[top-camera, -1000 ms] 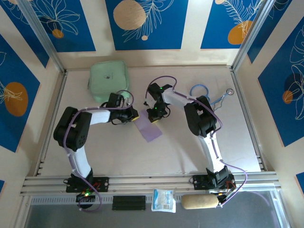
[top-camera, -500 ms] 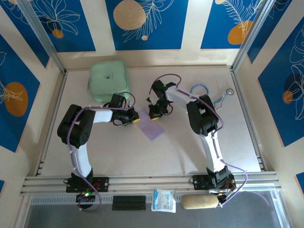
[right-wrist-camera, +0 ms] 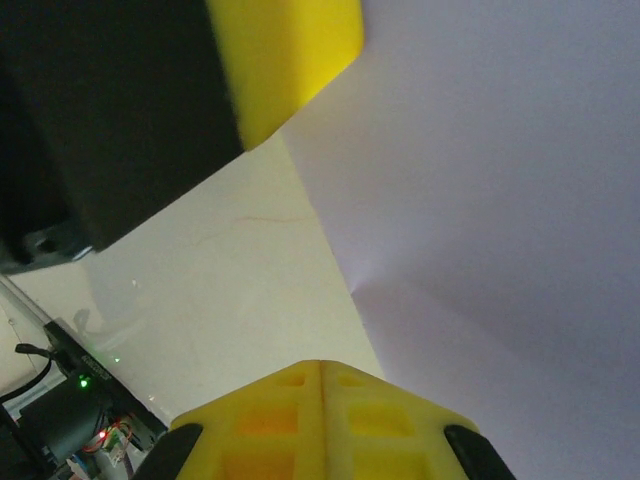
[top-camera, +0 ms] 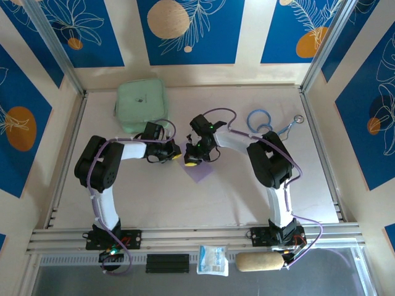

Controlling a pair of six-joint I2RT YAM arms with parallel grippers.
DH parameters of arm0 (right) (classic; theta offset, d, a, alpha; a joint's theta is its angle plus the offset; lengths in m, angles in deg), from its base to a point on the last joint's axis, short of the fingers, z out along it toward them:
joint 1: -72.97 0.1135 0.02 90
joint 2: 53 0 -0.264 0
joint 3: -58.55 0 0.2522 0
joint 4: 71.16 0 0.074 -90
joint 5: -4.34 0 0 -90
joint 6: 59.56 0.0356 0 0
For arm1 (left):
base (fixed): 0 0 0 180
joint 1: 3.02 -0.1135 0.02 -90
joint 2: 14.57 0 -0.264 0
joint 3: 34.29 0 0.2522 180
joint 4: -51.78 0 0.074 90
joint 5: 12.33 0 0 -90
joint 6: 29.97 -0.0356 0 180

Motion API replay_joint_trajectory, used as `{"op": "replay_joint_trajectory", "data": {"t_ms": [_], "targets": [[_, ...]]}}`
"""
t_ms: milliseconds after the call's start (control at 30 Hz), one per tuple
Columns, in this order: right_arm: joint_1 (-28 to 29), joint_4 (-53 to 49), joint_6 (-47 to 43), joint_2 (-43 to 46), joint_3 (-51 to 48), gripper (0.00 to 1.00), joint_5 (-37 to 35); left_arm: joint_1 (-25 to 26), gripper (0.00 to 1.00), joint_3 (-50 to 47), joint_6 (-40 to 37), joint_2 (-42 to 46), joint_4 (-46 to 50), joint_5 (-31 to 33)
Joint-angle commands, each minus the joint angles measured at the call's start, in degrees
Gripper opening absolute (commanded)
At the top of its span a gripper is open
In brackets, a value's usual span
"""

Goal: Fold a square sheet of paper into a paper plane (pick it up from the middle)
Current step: Fold the square sheet of paper in half at the center of the table.

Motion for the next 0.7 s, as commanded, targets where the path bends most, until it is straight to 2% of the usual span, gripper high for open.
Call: {"op": "replay_joint_trajectory", "data": {"t_ms": [0, 233, 667], "targets": [[0.4, 1.0, 1.3, -2.5, 1.4, 0.0, 0.8, 0.2, 0.0, -0.8, 0.4, -2.6, 3.4, 4.4], [1.0, 0.1, -0.6, -5.5, 4.0, 0.0, 0.8, 0.2, 0.0, -1.1, 1.3, -3.3, 2.5, 4.5], [2.4, -1.2, -2.7, -5.7, 0.9, 0.0, 1.8, 0.0, 0.0, -2.7, 2.4, -3.9, 0.9, 5.0]]}}
